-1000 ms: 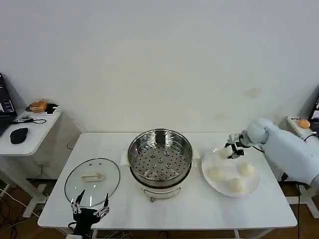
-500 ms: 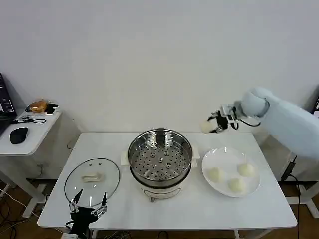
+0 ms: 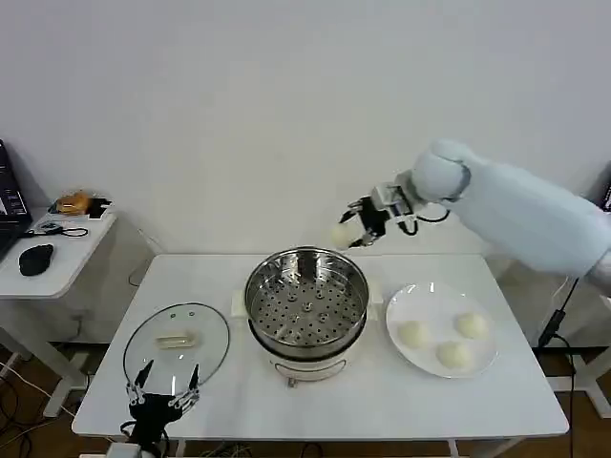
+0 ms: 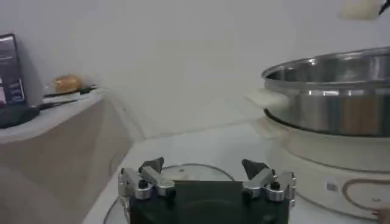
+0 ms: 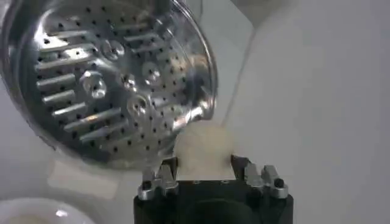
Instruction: Take steamed baozi put them in steamer then cover it.
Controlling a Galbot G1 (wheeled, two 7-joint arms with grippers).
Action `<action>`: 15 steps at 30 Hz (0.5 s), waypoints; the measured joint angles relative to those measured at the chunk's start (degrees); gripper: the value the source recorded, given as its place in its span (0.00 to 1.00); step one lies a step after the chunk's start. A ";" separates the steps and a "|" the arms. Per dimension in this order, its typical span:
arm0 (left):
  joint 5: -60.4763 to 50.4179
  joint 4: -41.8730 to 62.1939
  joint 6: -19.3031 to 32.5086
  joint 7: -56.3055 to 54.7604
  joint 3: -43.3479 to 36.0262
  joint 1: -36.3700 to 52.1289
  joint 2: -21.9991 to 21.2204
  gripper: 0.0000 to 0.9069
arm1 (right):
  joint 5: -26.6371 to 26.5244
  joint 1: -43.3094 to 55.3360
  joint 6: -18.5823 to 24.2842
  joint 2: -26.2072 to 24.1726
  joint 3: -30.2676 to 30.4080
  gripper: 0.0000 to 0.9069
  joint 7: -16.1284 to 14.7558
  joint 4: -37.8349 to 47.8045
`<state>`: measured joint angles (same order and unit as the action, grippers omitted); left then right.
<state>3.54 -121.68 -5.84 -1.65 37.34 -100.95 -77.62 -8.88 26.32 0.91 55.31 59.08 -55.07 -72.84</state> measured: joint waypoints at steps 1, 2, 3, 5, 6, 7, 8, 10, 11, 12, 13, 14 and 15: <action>0.28 -0.04 -0.05 0.03 0.22 0.04 0.03 1.00 | 0.45 -0.07 0.75 0.66 0.34 0.67 0.02 0.17; 0.50 -0.05 -0.08 0.03 0.43 0.09 0.05 1.00 | 1.07 -0.25 1.61 1.42 0.76 0.67 0.06 0.38; 0.67 -0.05 -0.09 0.03 0.66 0.09 0.09 1.00 | 1.64 -0.39 2.37 2.04 1.12 0.67 0.08 0.53; 0.91 0.00 -0.09 0.04 1.09 0.01 0.10 1.00 | 3.05 -0.60 3.96 3.35 1.82 0.67 0.26 0.96; 1.02 0.13 -0.09 0.04 1.31 -0.04 0.10 1.00 | 3.83 -0.75 4.76 3.97 2.16 0.67 0.37 1.20; 1.09 0.23 -0.08 0.04 1.48 -0.09 0.09 1.00 | 4.65 -0.93 5.59 4.62 2.55 0.67 0.48 1.49; 1.24 0.34 -0.05 0.05 1.73 -0.13 0.04 1.00 | 5.58 -1.15 6.54 5.35 2.97 0.67 0.64 1.84; 1.49 0.56 -0.02 0.05 2.07 -0.18 -0.01 1.00 | 7.22 -1.51 8.17 6.58 3.68 0.67 0.96 2.50; 1.65 0.69 -0.02 0.05 2.29 -0.21 -0.01 1.00 | 8.21 -1.72 9.09 7.27 4.10 0.67 1.18 2.91; 1.79 0.82 -0.01 0.05 2.48 -0.23 0.00 1.00 | 9.11 -1.93 9.88 7.86 4.42 0.67 1.34 3.27; 1.94 0.91 -0.01 0.04 2.64 -0.22 0.01 1.00 | 10.12 -2.19 10.83 8.52 4.67 0.67 1.54 3.68; 2.07 1.05 0.00 0.06 2.77 -0.19 0.06 1.00 | 11.12 -2.43 11.66 9.11 4.79 0.67 1.76 4.13; 2.14 1.15 0.00 0.05 2.92 -0.14 0.09 1.00 | 12.12 -2.60 12.47 9.68 4.88 0.67 1.97 4.55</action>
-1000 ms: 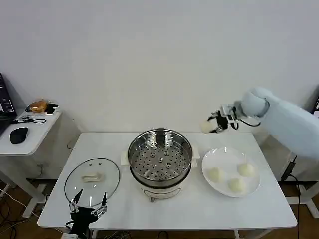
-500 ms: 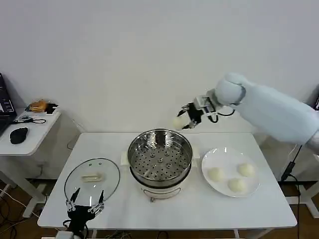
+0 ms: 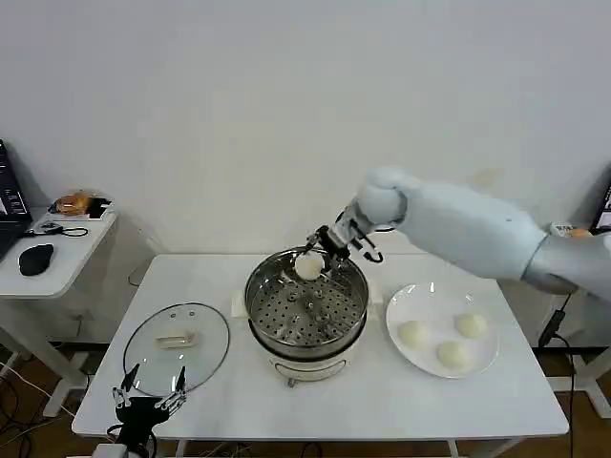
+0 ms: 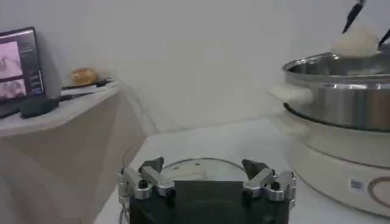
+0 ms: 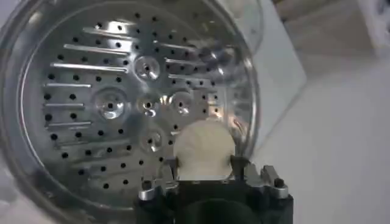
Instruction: Take steamed baozi put them in steamer then cover it.
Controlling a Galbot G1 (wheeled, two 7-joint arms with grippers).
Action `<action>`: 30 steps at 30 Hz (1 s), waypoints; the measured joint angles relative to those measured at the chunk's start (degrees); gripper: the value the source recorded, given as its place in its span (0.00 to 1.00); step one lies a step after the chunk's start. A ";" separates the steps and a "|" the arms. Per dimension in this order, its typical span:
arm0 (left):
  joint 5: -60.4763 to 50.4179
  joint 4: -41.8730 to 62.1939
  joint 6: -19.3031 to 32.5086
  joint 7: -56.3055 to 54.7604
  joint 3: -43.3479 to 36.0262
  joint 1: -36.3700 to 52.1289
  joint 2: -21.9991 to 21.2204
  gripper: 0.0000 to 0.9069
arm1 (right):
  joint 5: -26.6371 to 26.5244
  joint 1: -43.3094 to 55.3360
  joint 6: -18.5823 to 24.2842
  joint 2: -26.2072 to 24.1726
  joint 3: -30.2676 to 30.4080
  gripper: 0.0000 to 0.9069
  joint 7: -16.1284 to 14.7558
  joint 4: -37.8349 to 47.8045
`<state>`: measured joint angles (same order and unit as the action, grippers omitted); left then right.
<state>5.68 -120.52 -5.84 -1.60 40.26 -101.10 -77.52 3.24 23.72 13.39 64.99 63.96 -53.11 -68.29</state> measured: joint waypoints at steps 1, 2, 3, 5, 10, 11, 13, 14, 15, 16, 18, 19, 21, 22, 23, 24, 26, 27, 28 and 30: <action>0.09 0.09 0.00 0.00 0.12 0.03 0.03 1.00 | 1.13 -0.19 0.87 0.58 0.05 0.67 0.22 0.54; 0.19 0.12 0.00 0.00 0.20 0.05 0.03 1.00 | 2.09 -0.36 1.63 1.05 0.08 0.67 0.43 1.02; 0.31 0.14 0.00 0.01 0.28 0.09 0.04 1.00 | 3.03 -0.53 2.36 1.51 0.10 0.67 0.65 1.52; 0.47 0.28 0.00 0.01 0.43 0.19 0.05 1.00 | 4.77 -0.91 3.76 2.39 0.22 0.67 1.08 2.53; 0.66 0.51 0.00 0.01 0.58 0.60 0.10 1.00 | 8.63 -1.67 6.75 3.87 0.52 0.67 1.97 4.72; 0.68 0.52 0.00 0.01 0.59 0.65 0.10 1.00 | 9.25 -1.81 7.24 4.10 0.52 0.67 2.11 5.09; 0.71 0.51 -0.01 0.01 0.59 0.69 0.10 1.00 | 10.48 -2.09 8.18 4.57 0.51 0.68 2.44 5.71; 0.72 0.52 -0.01 0.02 0.59 0.69 0.10 1.00 | 11.05 -2.19 8.60 4.76 0.51 0.68 2.61 6.00; 0.72 0.52 -0.01 0.02 0.59 0.69 0.11 1.00 | 11.69 -2.37 9.06 4.97 0.42 0.68 2.83 6.38; 0.73 0.52 -0.01 0.02 0.59 0.69 0.12 1.00 | 12.15 -2.54 9.41 5.08 0.37 0.68 2.99 6.56; 0.75 0.52 -0.01 0.02 0.61 0.67 0.12 1.00 | 12.95 -2.90 10.17 5.23 0.24 0.81 3.42 6.81; 0.75 0.46 -0.02 -0.02 0.67 0.59 0.09 1.00 | 13.30 -3.04 10.48 5.29 0.17 0.87 3.65 6.96; 0.74 0.28 -0.03 -0.03 0.76 0.39 0.03 1.00 | 13.99 -3.26 11.07 5.47 0.05 1.00 4.06 7.33; 0.74 0.08 -0.03 -0.02 0.78 0.22 0.03 1.00 | 14.25 -3.32 11.35 5.54 0.04 1.00 4.27 7.51; 0.74 -0.08 -0.03 -0.02 0.80 0.13 0.02 1.00 | 14.47 -3.35 11.65 5.60 0.03 1.00 4.50 7.67; 0.74 -0.17 -0.03 -0.02 0.83 0.10 0.02 1.00 | 14.62 -3.38 11.99 5.63 -0.02 1.00 4.75 7.72; 0.74 -0.39 -0.06 -0.02 0.92 0.09 -0.04 1.00 | 14.68 -3.37 12.25 5.60 -0.12 1.00 4.97 7.72; 0.74 -0.49 -0.06 -0.03 0.93 0.07 -0.08 1.00 | 14.64 -3.34 12.29 5.55 -0.16 1.00 5.00 7.64; 0.74 -0.58 -0.08 -0.02 0.92 0.03 -0.13 1.00 | 14.50 -3.22 12.28 5.45 -0.15 1.00 4.99 7.49; 0.74 -0.68 -0.09 -0.03 0.88 -0.05 -0.21 1.00 | 13.98 -2.77 12.05 5.10 -0.16 1.00 4.88 6.84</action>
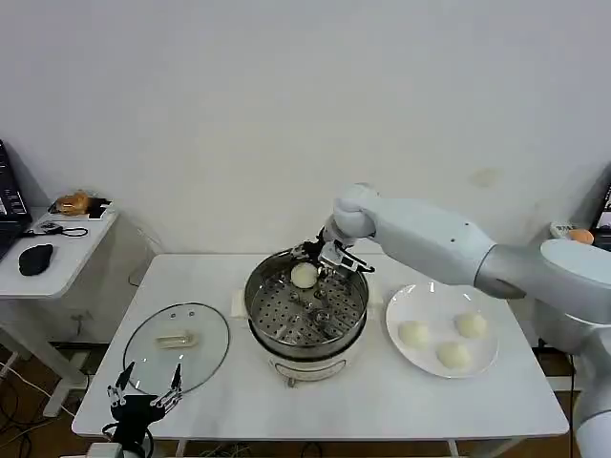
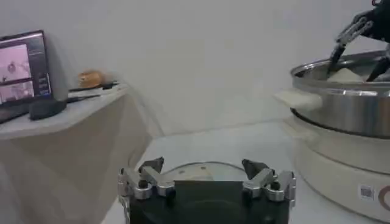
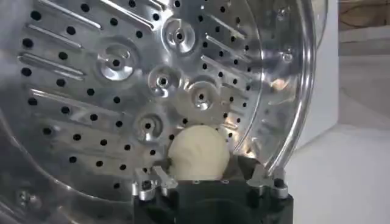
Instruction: Take steamed baozi put them in steamer then cover it.
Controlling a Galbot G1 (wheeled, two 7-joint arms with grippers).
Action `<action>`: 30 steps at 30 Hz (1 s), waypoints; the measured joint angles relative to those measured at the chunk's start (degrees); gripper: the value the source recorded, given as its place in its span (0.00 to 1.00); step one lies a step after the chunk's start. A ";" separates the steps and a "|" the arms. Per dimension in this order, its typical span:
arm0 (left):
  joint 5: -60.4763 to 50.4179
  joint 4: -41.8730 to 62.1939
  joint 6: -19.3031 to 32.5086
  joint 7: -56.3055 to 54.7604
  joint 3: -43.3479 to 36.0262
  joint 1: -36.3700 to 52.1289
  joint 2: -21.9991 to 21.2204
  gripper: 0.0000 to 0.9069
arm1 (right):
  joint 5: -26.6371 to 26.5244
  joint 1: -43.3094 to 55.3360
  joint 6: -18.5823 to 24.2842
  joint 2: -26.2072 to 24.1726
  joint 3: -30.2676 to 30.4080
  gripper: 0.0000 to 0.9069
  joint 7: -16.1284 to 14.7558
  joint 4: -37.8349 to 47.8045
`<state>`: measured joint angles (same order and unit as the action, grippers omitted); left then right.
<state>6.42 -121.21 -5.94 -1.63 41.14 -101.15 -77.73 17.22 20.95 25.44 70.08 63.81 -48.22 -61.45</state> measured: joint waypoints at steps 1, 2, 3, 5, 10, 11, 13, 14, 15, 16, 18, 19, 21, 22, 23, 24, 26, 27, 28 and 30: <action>0.01 -0.01 -0.03 0.00 -0.07 -0.03 -0.06 1.00 | -0.44 0.30 -0.26 -0.29 0.07 1.00 -0.13 -0.44; 0.02 -0.01 -0.09 0.00 -0.19 -0.03 -0.09 1.00 | -1.09 0.69 -0.65 -0.67 0.21 1.00 -0.32 -0.98; 0.02 -0.01 -0.10 0.00 -0.30 0.00 -0.09 1.00 | -1.84 1.09 -1.08 -1.04 0.28 1.00 -0.50 -1.52; 0.03 0.00 -0.16 0.00 -0.57 0.15 -0.07 1.00 | -3.84 2.30 -2.34 -2.16 0.65 1.00 -1.01 -3.03; 0.66 -0.08 -0.69 -0.01 -0.67 0.60 0.39 1.00 | -10.04 6.59 -6.54 -6.34 1.82 1.00 -2.05 -7.15; 0.89 -0.08 -0.84 0.00 -0.66 0.74 0.53 1.00 | -11.47 7.66 -7.60 -7.58 2.24 1.00 -2.19 -8.18; 1.40 -0.19 -1.11 -0.01 -0.57 1.07 0.90 1.00 | -13.89 9.56 -9.54 -9.95 3.03 1.00 -2.34 -9.97; 1.66 -0.30 -1.24 0.00 -0.59 1.19 1.07 1.00 | -14.98 10.52 -10.61 -11.34 3.53 1.00 -2.34 -10.94; 1.92 -0.44 -1.35 -0.01 -0.66 1.37 1.30 1.00 | -15.83 11.25 -11.59 -12.71 4.02 1.00 -2.36 -11.93; 2.11 -0.56 -1.40 0.00 -0.76 1.50 1.49 1.00 | -16.54 11.87 -12.53 -14.21 4.49 1.00 -2.40 -12.90; 2.27 -0.66 -1.44 -0.02 -1.06 1.83 1.82 1.00 | -17.80 12.82 -14.59 -17.76 5.26 1.00 -2.57 -15.06; 2.35 -0.72 -1.45 -0.02 -1.17 1.98 1.97 1.00 | -18.33 13.17 -15.63 -19.81 5.50 1.00 -2.59 -16.20; 2.43 -0.92 -1.52 -0.02 -1.50 2.28 2.27 1.00 | -19.11 13.46 -17.40 -23.47 5.77 1.00 -2.63 -18.32; 2.44 -1.03 -1.60 -0.02 -1.69 2.46 2.42 1.00 | -19.43 13.46 -18.30 -25.46 5.85 1.00 -2.64 -19.46; 2.52 -1.09 -1.70 -0.02 -1.86 2.68 2.60 1.00 | -19.63 13.32 -19.13 -27.24 5.85 1.00 -2.61 -20.43; 2.59 -1.13 -1.79 -0.02 -2.00 2.88 2.77 1.00 | -19.73 13.05 -19.95 -28.92 5.86 1.00 -2.59 -21.38; 2.76 -1.14 -2.02 -0.02 -2.11 3.27 3.14 1.00 | -19.75 12.13 -21.49 -32.23 6.10 1.00 -2.57 -23.21; 2.86 -1.10 -2.12 -0.02 -2.14 3.46 3.31 1.00 | -19.71 11.66 -22.18 -33.64 6.20 1.00 -2.52 -23.93; 2.93 -0.96 -2.20 -0.01 -2.18 3.69 3.52 1.00 | -19.60 11.03 -22.95 -35.12 6.28 1.00 -2.40 -24.61; 2.98 -0.74 -2.25 -0.01 -2.26 3.91 3.80 1.00 | -19.41 9.82 -24.18 -37.35 6.33 1.00 -2.32 -25.62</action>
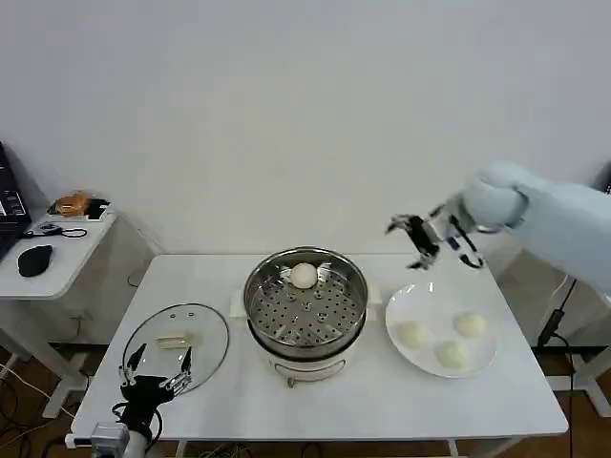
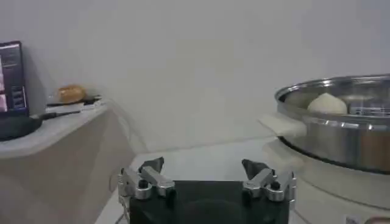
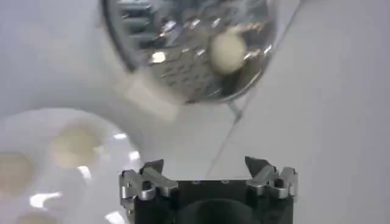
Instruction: Take steamed baozi put them in steamer then cover it.
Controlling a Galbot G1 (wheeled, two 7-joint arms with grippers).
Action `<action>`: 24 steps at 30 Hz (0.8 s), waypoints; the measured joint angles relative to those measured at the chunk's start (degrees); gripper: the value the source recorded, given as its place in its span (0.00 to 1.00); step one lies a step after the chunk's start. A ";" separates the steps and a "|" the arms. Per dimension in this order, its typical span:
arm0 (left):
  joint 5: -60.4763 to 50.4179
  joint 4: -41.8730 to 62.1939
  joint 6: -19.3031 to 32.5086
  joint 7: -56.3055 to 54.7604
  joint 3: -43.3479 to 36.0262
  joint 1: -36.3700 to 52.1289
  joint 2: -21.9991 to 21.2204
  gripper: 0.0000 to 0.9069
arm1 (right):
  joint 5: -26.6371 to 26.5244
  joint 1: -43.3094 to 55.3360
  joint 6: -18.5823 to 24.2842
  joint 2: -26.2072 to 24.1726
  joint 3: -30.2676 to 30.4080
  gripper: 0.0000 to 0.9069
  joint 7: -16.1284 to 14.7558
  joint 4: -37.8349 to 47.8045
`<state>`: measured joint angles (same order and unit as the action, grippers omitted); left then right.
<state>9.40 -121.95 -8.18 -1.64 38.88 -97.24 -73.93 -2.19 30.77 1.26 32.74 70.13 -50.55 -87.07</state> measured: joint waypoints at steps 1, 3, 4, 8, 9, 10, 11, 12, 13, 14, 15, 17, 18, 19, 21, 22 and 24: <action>0.00 0.08 -0.01 0.00 -0.05 0.04 0.09 1.00 | 0.16 -0.82 -0.66 -0.96 -0.05 1.00 0.03 -0.38; -0.01 0.13 -0.04 0.01 -0.10 0.04 0.08 1.00 | 0.27 -2.45 -1.72 -2.48 -0.35 1.00 0.10 -1.04; -0.06 0.12 -0.04 0.01 -0.10 0.06 0.04 1.00 | 0.39 -3.49 -2.35 -3.13 -0.71 1.00 0.16 -1.25; -0.22 0.00 -0.05 0.01 -0.06 -0.13 -0.15 1.00 | 1.09 -7.72 -4.42 -4.73 -2.57 1.00 0.16 -1.63; -0.26 -0.01 -0.05 0.00 0.02 -0.20 -0.19 1.00 | 1.31 -8.95 -4.88 -4.95 -3.07 1.00 0.12 -1.56; -0.28 -0.05 -0.05 0.00 0.04 -0.29 -0.25 1.00 | 1.55 -10.08 -5.19 -5.07 -3.58 1.00 0.01 -1.44; -0.33 -0.06 -0.05 0.00 0.13 -0.40 -0.34 1.00 | 1.78 -11.21 -5.47 -5.13 -4.09 1.00 -0.09 -1.26; -0.36 -0.10 -0.05 -0.01 0.22 -0.50 -0.39 1.00 | 2.06 -12.49 -5.80 -5.18 -4.76 1.00 -0.16 -0.94; -0.38 -0.14 -0.05 0.00 0.30 -0.58 -0.46 1.00 | 2.22 -13.60 -6.09 -5.19 -5.34 1.00 -0.23 -0.62; -0.45 -0.18 -0.05 -0.01 0.36 -0.66 -0.55 1.00 | 2.38 -14.68 -6.40 -5.15 -5.90 1.00 -0.28 -0.31; -0.55 -0.19 -0.05 -0.02 0.40 -0.76 -0.62 1.00 | 2.55 -15.91 -6.71 -5.04 -6.55 1.00 -0.37 0.11; -0.83 -0.08 -0.05 -0.03 0.43 -0.86 -0.67 1.00 | 2.77 -18.01 -7.08 -4.73 -7.67 1.00 -0.47 0.95; -0.93 -0.02 -0.05 -0.03 0.43 -0.93 -0.65 1.00 | 2.87 -19.14 -7.33 -4.46 -8.33 1.00 -0.46 1.52; -1.04 0.00 -0.05 -0.03 0.44 -0.98 -0.61 1.00 | 3.00 -20.06 -7.52 -4.19 -8.86 1.00 -0.46 1.98; -1.10 0.01 -0.07 -0.03 0.59 -1.02 -0.47 1.00 | 3.12 -22.01 -7.86 -3.36 -10.07 1.00 -0.40 2.98; -1.10 0.05 -0.10 -0.03 0.70 -0.99 -0.40 1.00 | 3.12 -22.84 -8.03 -2.95 -10.60 1.00 -0.34 3.46; -1.12 0.24 -0.19 -0.02 0.82 -0.91 -0.27 1.00 | 3.11 -24.41 -8.35 -1.91 -11.66 1.00 -0.23 4.52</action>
<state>8.28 -121.71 -8.37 -1.67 39.70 -98.15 -74.21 0.92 6.36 -7.10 30.82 58.47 -50.78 -82.55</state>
